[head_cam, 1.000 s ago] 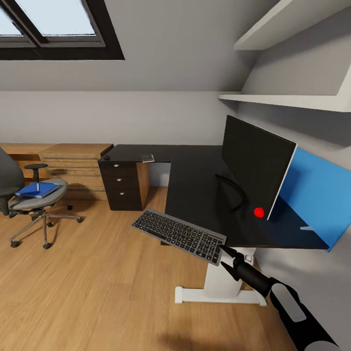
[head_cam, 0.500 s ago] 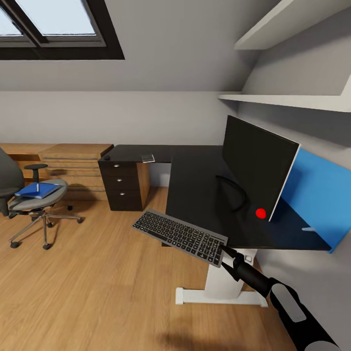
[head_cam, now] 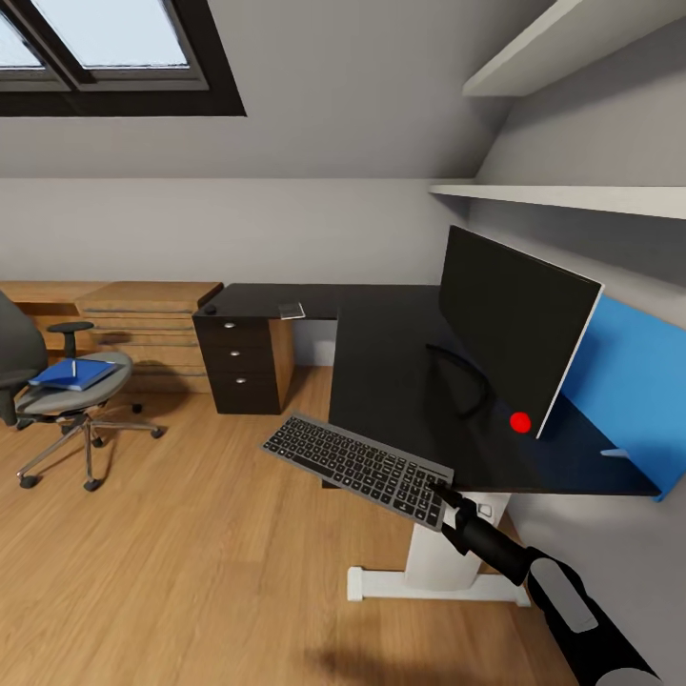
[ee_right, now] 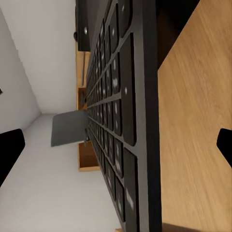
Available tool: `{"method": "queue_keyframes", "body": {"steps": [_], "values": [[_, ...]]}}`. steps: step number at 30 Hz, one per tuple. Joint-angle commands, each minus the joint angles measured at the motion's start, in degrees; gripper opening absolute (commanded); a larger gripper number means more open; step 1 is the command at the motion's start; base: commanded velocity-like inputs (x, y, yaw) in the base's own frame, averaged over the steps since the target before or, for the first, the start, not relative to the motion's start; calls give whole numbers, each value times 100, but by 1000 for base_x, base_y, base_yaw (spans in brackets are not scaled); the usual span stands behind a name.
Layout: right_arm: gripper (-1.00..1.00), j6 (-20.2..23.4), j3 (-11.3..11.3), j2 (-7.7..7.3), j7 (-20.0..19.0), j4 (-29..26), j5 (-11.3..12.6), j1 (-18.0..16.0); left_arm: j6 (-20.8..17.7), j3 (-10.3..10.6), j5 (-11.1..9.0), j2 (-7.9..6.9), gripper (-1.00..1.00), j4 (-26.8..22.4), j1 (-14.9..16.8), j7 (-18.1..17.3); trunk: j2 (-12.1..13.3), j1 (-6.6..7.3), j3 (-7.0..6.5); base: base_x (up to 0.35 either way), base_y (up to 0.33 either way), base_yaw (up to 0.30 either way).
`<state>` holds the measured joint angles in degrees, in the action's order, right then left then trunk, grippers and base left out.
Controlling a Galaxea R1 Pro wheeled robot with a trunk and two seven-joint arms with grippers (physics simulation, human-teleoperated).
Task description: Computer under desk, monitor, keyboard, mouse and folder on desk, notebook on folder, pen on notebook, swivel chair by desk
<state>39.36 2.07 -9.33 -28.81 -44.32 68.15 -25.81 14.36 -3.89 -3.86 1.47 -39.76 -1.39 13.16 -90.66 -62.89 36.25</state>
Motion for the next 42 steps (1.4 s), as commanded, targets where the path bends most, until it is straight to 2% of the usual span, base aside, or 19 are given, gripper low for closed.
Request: {"method": "queue_keyframes", "body": {"steps": [1,24,25,30,36,42], "values": [[100,43,13,1,-2,2,16,-3,15,-6,-41,3,100,-6,-1,-7,-2,0,4,5,4,0],[100,45,6,1,3,9,14,-3,6,-11,-36,2,100,-6,-1,2,-2,0,4,1,63,0],[-100,45,-17,-3,2,5,3,-3,6,-14,-36,2,100,-6,-1,2,-2,0,4,0,1,0],[-100,37,-140,0,-8,3,-90,-3,6,-15,-42,2,100,-6,-1,2,-2,0,4,0,0,0],[-100,37,-137,-5,-11,3,-93,-3,6,-24,-44,2,100,-6,-1,2,-2,0,4,0,0,0],[-100,37,-144,-2,-13,0,-100,-3,3,-24,-44,2,100,-6,-1,2,238,132,-104,0,0,0]]}}
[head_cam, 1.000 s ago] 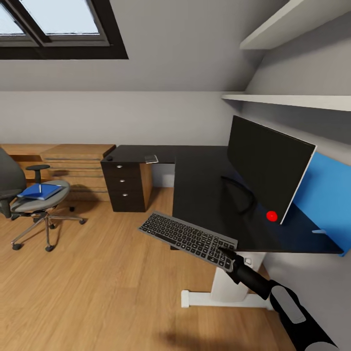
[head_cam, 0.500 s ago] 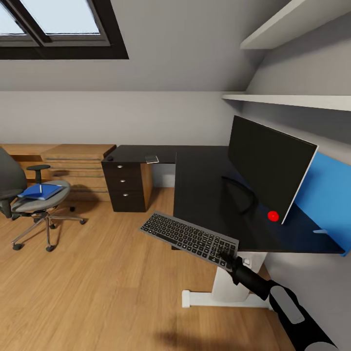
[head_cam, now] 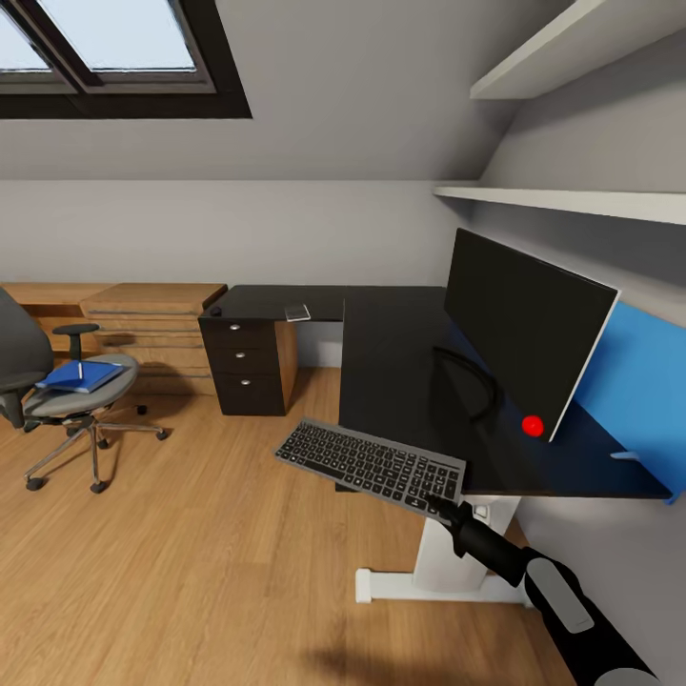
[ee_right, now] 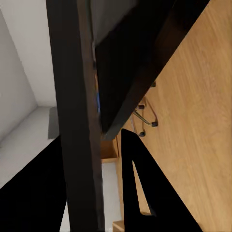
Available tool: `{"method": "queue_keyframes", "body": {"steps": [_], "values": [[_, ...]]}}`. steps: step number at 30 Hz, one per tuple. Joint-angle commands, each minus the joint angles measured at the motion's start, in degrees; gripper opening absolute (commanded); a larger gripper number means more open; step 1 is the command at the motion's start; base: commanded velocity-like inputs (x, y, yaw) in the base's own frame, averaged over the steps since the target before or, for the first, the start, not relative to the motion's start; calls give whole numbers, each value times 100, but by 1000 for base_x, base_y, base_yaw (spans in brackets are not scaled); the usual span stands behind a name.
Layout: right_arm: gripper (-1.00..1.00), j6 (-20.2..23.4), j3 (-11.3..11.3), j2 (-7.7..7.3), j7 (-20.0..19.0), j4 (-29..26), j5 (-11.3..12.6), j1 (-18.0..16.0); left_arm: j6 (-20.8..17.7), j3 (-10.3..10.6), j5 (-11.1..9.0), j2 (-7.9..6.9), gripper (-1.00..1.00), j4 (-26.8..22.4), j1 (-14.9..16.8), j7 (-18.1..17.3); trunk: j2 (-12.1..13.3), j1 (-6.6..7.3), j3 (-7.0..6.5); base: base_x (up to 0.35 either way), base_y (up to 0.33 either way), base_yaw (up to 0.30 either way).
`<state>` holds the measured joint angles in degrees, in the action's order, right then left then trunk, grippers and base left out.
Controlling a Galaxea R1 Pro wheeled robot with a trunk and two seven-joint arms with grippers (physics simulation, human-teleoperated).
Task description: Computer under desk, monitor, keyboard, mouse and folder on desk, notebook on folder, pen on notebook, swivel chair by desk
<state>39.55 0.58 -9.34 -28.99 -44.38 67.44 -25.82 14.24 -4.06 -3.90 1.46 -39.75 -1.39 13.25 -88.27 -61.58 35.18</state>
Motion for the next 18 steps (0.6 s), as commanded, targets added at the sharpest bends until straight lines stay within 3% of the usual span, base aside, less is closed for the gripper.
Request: {"method": "queue_keyframes", "body": {"steps": [1,9,14,16,18], "values": [[-100,18,5,0,3,2,-29,-2,14,-5,-41,3,100,-6,-1,-7,39,23,-14,0,0,0],[-100,18,-7,38,-25,-41,-22,-2,9,1,-41,5,100,-6,-1,-7,360,198,-158,0,0,0],[-100,-248,-6,230,-100,-184,-7,-2,-6,2,-41,11,100,-5,-1,-7,561,308,-247,0,0,0],[-100,-520,-7,389,-213,-308,-16,-2,-23,2,-41,10,100,0,-1,-7,641,352,-283,0,0,0],[-100,-1082,-15,716,-262,-373,-28,-2,-31,2,-42,6,100,1,-1,-3,721,396,-319,0,0,0]]}}
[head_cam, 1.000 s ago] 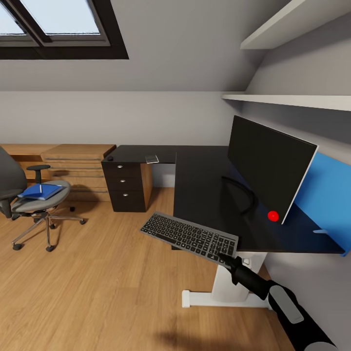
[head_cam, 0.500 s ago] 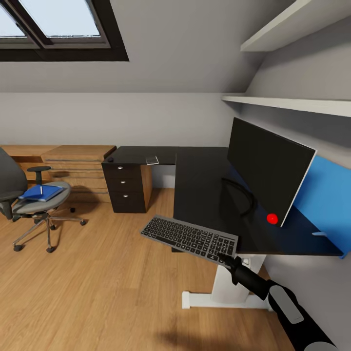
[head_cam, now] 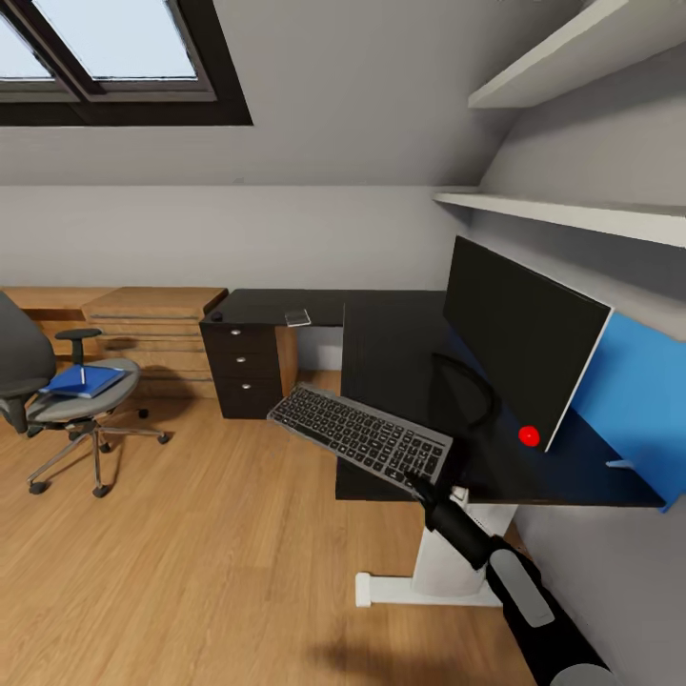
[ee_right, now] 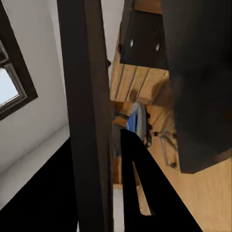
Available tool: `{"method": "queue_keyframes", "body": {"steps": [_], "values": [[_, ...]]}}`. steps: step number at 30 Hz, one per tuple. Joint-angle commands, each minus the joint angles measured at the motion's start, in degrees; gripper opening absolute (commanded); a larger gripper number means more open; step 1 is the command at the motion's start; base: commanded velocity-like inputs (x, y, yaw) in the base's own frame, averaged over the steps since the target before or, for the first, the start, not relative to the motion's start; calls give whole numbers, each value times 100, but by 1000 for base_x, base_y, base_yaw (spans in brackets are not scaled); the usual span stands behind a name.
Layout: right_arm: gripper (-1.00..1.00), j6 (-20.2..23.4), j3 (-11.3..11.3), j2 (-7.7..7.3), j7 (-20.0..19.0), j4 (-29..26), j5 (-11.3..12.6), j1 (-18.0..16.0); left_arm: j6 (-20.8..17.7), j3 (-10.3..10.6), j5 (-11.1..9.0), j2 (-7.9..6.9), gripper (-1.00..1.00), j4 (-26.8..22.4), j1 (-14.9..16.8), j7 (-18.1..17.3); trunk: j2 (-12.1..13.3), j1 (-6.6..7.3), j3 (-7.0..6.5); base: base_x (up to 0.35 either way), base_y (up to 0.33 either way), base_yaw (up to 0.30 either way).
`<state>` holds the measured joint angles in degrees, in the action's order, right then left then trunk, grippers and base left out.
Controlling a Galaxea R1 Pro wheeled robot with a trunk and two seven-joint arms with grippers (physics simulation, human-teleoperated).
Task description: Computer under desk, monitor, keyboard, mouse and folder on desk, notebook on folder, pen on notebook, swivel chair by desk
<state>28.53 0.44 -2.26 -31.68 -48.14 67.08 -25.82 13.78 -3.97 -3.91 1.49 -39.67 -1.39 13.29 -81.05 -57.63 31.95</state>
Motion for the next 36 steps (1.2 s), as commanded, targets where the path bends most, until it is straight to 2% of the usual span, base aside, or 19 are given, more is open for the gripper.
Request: {"method": "queue_keyframes", "body": {"steps": [1,2,3,4,7,10,14,15,19,21,22,23,26,30,36], "values": [[-100,-257,-27,137,8,-10,-4,-2,13,-7,-41,6,100,-7,-2,-5,39,23,-14,0,0,0],[-100,-531,-77,262,26,-26,-35,-4,12,-7,-40,7,100,-6,-2,-7,79,45,-32,0,0,0],[-100,-659,-110,320,44,-35,-60,-5,12,-7,-40,9,100,-6,-2,-8,119,67,-50,0,0,0],[-100,-1004,-209,472,158,-89,-149,-10,11,-7,-40,11,100,-6,-2,-9,159,89,-68,0,0,0],[-100,-1283,-278,607,384,-271,-211,-16,11,-4,-40,8,100,-6,-2,-10,280,154,-122,0,0,0],[-100,-1745,-306,846,900,-531,-240,-19,11,-3,-40,6,100,-6,-2,-6,400,220,-175,0,0,0],[-100,-3123,-327,1094,1217,-372,-229,-19,10,-6,-40,11,100,-6,-2,-10,560,308,-247,0,0,0],[-100,-3454,-330,1138,1303,-250,-223,-20,15,-7,-40,11,100,-6,-2,-10,560,308,-247,0,0,0],[-100,-4304,-337,1226,1431,173,-169,-20,48,-7,-40,10,100,-6,-2,-14,560,308,-247,0,0,0],[-100,-4752,-343,1226,1435,282,131,-20,58,-2,-40,14,100,-6,-2,-18,560,308,-247,0,0,0],[-100,-4810,-346,1226,1427,294,216,-20,59,-1,-40,15,100,-6,-2,-18,560,308,-247,0,0,0],[-100,-4923,-357,1226,1398,323,426,-20,61,-1,-40,16,100,-6,-2,-19,560,308,-247,11,0,0],[-100,-4959,-390,1193,1311,307,606,-53,96,-36,-47,50,100,27,-35,12,560,308,-247,80,35,0],[-100,-4923,-379,1226,1330,231,604,-152,175,-34,-48,158,100,-47,-42,-5,560,308,-247,0,0,0],[-100,-5046,-378,1226,1336,399,586,-131,119,-33,-48,118,100,-68,-37,-18,560,308,-247,37,89,0]]}}
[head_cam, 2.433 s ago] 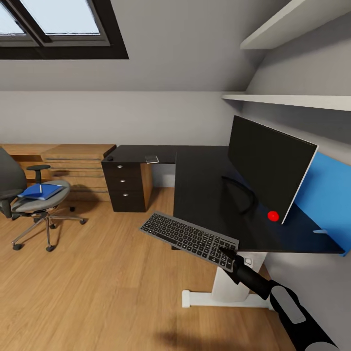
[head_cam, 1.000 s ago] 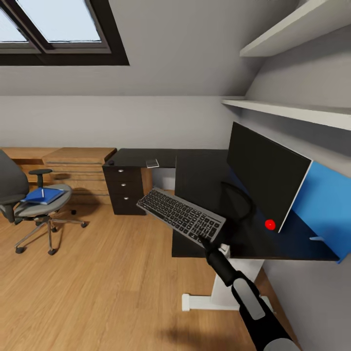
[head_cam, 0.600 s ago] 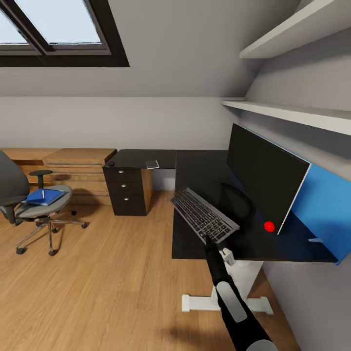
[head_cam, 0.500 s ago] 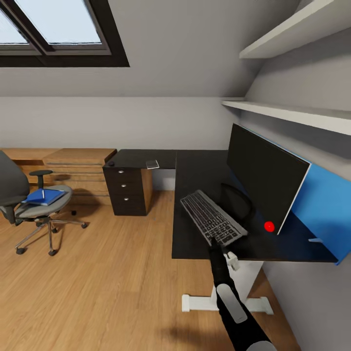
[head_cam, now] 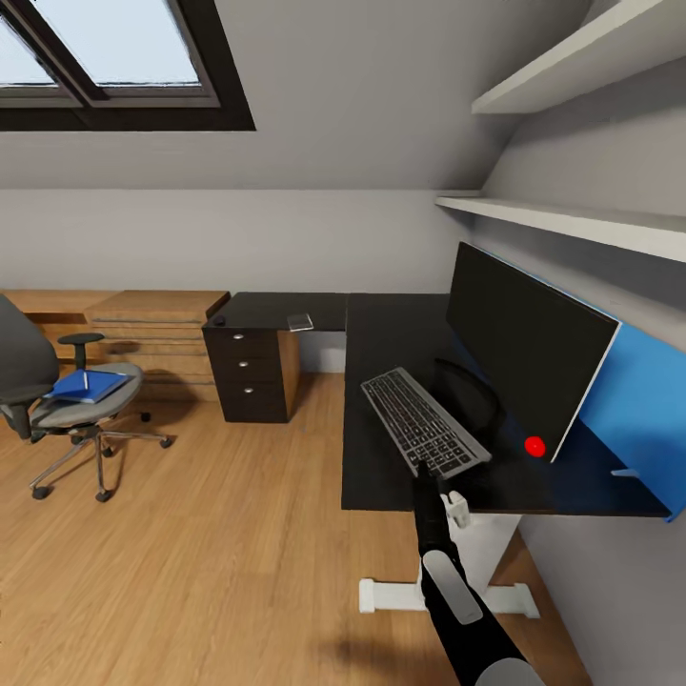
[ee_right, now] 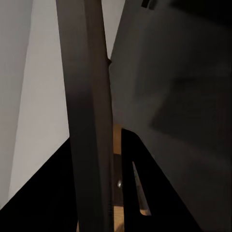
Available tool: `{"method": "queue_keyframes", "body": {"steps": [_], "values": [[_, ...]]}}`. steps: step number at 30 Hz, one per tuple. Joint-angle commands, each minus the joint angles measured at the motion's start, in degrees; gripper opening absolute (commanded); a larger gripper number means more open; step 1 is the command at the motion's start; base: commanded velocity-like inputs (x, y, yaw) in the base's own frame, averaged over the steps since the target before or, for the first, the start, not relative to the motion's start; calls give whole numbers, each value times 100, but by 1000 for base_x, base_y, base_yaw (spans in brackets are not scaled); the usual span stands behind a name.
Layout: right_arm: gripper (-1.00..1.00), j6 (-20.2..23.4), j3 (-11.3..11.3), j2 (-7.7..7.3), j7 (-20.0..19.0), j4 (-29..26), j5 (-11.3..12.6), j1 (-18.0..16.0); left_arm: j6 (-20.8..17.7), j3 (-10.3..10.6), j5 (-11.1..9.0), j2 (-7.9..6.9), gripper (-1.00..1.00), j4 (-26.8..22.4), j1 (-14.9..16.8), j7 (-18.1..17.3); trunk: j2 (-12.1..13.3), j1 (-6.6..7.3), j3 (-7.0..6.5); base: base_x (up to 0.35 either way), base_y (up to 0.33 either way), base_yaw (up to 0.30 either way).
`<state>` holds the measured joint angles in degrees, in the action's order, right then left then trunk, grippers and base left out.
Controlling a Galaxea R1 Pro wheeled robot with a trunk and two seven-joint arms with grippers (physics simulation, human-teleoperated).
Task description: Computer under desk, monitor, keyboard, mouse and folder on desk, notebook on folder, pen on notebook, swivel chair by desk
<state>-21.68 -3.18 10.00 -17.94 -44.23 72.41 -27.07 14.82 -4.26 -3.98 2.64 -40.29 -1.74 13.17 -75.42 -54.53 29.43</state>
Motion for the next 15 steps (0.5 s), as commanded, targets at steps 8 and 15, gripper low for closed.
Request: {"method": "queue_keyframes", "body": {"steps": [8,15], "values": [[-100,-36,-8,0,-43,11,53,-4,43,-5,-41,0,100,-5,-2,-5,-3,-1,4,137,263,0],[-100,-46,-6,0,-35,19,84,-6,39,-5,-41,0,100,-5,-2,-7,-3,-1,4,98,189,-49]]}}
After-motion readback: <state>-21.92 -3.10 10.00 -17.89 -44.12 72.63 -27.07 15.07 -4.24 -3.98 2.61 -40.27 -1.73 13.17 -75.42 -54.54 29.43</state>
